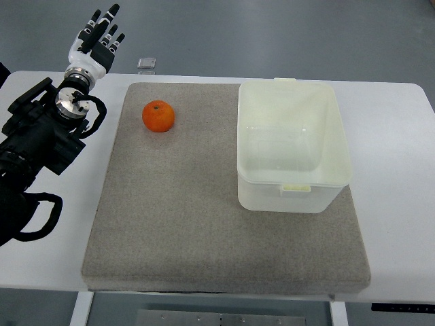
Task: Put orange in box with left hand
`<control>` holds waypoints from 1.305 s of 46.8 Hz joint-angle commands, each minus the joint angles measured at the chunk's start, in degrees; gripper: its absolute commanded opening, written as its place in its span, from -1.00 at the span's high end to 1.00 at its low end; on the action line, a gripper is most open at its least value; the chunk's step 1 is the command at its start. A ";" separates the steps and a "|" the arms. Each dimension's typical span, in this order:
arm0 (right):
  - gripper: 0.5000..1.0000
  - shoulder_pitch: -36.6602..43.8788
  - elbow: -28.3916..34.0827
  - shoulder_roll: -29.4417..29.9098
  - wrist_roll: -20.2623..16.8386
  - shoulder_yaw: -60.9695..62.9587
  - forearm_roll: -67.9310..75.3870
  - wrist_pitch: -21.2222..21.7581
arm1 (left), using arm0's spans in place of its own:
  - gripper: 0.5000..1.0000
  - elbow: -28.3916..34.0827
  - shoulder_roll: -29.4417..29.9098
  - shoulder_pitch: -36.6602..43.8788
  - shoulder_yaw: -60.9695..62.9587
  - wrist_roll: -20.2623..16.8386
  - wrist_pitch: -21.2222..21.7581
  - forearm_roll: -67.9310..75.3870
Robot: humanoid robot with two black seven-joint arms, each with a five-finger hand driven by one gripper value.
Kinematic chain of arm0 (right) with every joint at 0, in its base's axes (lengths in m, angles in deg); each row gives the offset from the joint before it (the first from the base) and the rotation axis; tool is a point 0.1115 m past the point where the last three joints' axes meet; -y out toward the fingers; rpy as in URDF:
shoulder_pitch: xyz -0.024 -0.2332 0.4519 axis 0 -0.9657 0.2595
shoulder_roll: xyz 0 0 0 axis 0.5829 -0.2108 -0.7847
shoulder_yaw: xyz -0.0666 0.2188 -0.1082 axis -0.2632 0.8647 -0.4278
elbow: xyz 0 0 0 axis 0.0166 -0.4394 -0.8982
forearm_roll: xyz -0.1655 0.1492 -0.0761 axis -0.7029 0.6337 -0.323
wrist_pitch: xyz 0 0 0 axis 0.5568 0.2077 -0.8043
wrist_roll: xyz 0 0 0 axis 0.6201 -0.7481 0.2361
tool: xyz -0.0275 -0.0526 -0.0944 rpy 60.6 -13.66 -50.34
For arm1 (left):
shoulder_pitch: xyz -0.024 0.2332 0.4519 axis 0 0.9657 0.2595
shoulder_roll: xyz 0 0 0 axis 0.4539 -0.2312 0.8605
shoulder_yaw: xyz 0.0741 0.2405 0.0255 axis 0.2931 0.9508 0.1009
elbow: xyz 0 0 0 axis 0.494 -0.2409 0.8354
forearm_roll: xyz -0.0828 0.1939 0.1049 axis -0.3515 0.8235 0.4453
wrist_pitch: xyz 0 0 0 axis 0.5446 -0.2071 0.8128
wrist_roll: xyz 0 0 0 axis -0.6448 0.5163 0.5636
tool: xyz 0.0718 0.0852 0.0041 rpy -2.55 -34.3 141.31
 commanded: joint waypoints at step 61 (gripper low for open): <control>-0.70 0.00 0.00 0.00 0.00 0.03 0.00 0.00 | -0.97 -0.55 1.67 -0.27 0.17 -0.62 0.16 0.80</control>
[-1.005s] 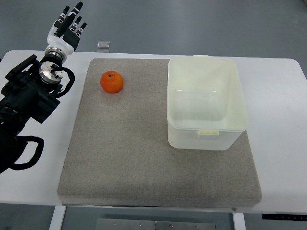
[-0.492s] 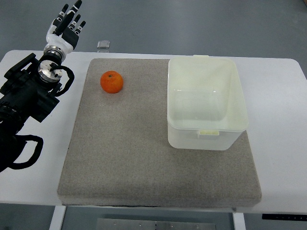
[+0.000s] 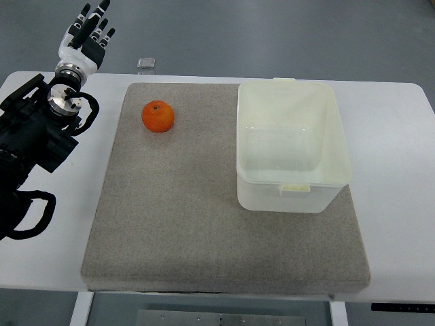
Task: Put orange in box with left hand
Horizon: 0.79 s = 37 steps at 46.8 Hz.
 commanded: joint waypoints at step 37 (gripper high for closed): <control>-0.70 0.00 0.00 0.00 0.00 -0.02 0.05 0.00 | -0.97 -14.59 8.16 -7.72 37.57 0.66 -3.45 10.13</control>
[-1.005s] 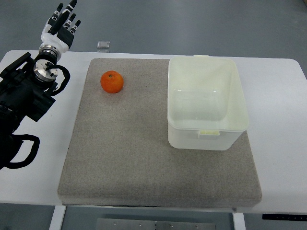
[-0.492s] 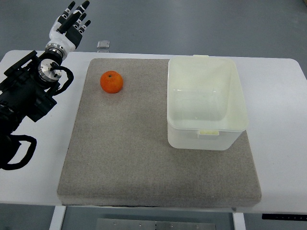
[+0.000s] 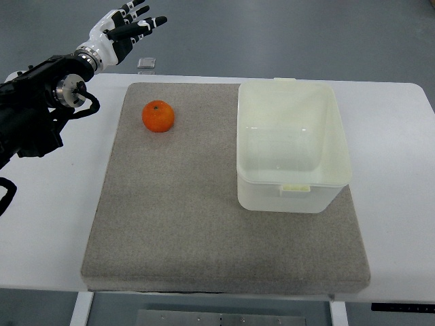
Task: Put orange in box with left hand
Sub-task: 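Swing the left hand over the orange, fingers pointing down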
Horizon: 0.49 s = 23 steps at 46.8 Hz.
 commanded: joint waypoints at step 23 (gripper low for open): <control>-0.70 0.00 0.00 0.00 -0.01 -0.03 -0.01 0.00 | -0.82 -2.17 2.66 -5.40 7.13 -2.40 -7.89 44.81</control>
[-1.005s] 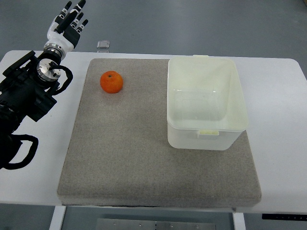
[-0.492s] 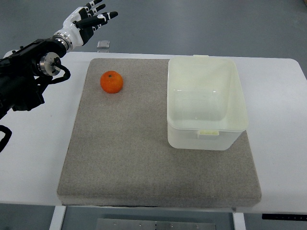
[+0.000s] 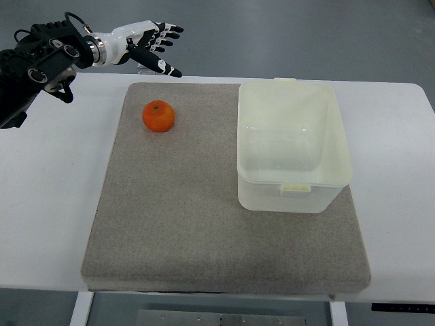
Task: Put orange in box with left hand
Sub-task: 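Swing the left hand over the orange, fingers pointing down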
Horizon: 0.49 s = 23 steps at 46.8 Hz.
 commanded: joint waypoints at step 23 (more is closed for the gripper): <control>-0.70 0.00 0.00 0.00 0.00 -0.01 -0.07 0.00 | -0.67 -0.19 0.01 0.98 1.93 -18.14 3.24 29.24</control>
